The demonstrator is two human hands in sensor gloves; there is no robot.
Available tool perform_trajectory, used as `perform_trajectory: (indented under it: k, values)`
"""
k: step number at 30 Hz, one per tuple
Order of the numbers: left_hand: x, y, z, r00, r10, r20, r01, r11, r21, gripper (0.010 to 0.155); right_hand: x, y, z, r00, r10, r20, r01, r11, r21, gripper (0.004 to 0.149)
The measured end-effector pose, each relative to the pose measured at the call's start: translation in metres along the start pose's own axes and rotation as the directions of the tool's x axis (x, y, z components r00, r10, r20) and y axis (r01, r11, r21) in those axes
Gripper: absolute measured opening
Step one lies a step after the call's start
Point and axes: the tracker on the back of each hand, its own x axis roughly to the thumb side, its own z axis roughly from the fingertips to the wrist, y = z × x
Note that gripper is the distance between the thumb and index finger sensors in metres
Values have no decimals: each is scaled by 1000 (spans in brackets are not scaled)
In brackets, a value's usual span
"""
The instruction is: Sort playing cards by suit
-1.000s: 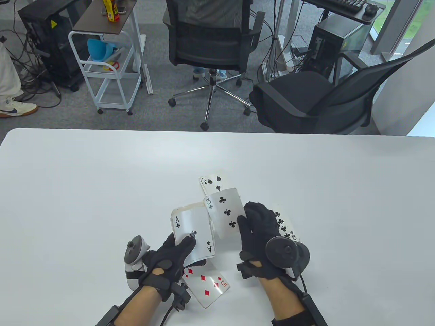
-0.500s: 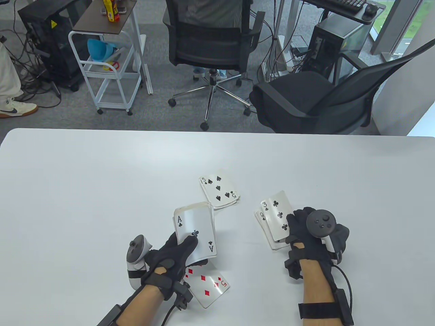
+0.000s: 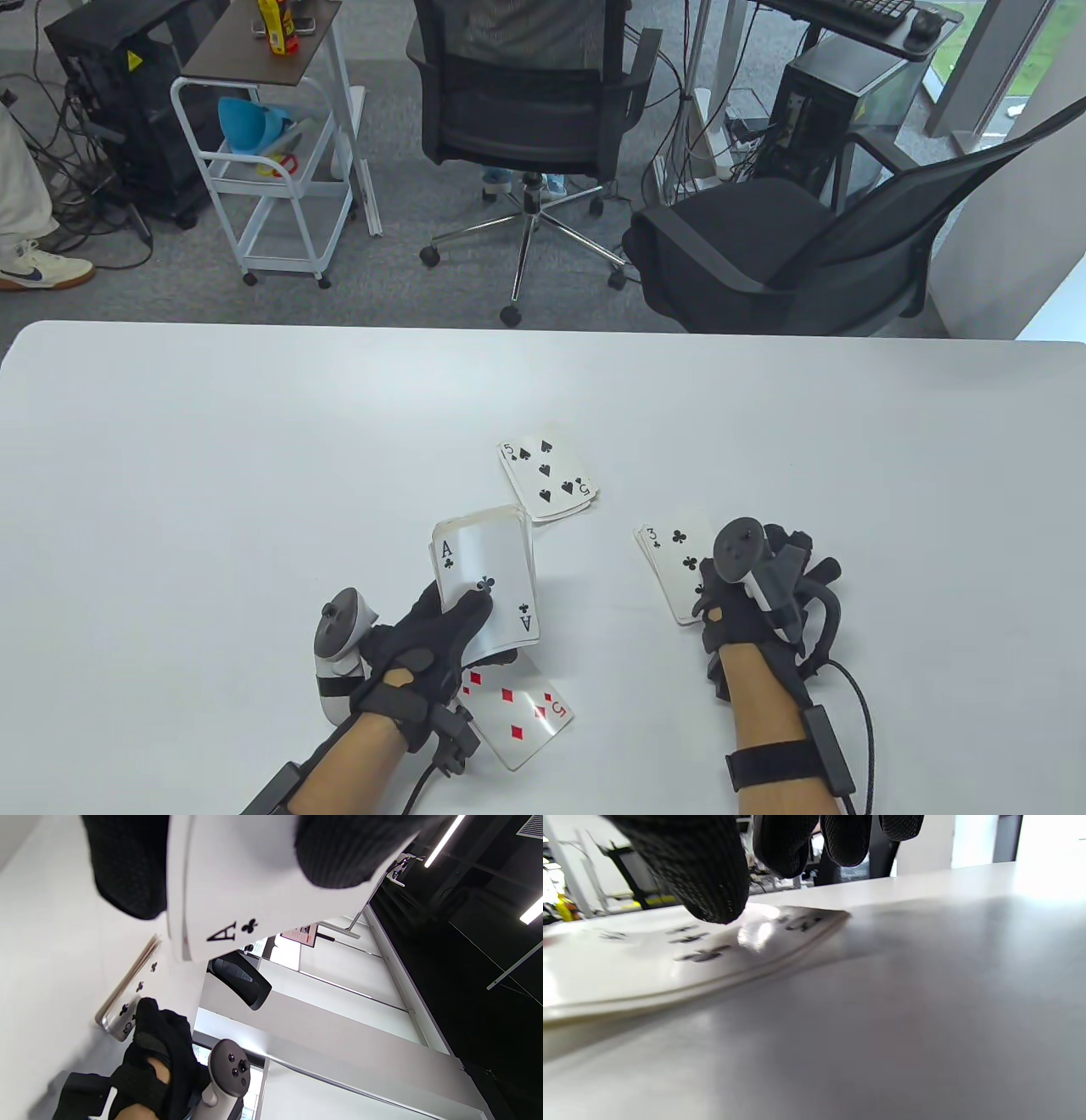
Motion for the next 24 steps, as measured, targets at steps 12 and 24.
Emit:
perform_trajectory:
  k: [12, 24]
  values:
    - [-2, 0, 2, 1000, -28, -7, 27, 1000, -5, 61, 24, -12, 30, 919, -317, 233, 332, 943, -26, 53]
    - [-1, 1, 2, 998, -67, -10, 67, 998, 0, 62, 74, -18, 69, 641, -601, 478, 581, 786, 209, 56]
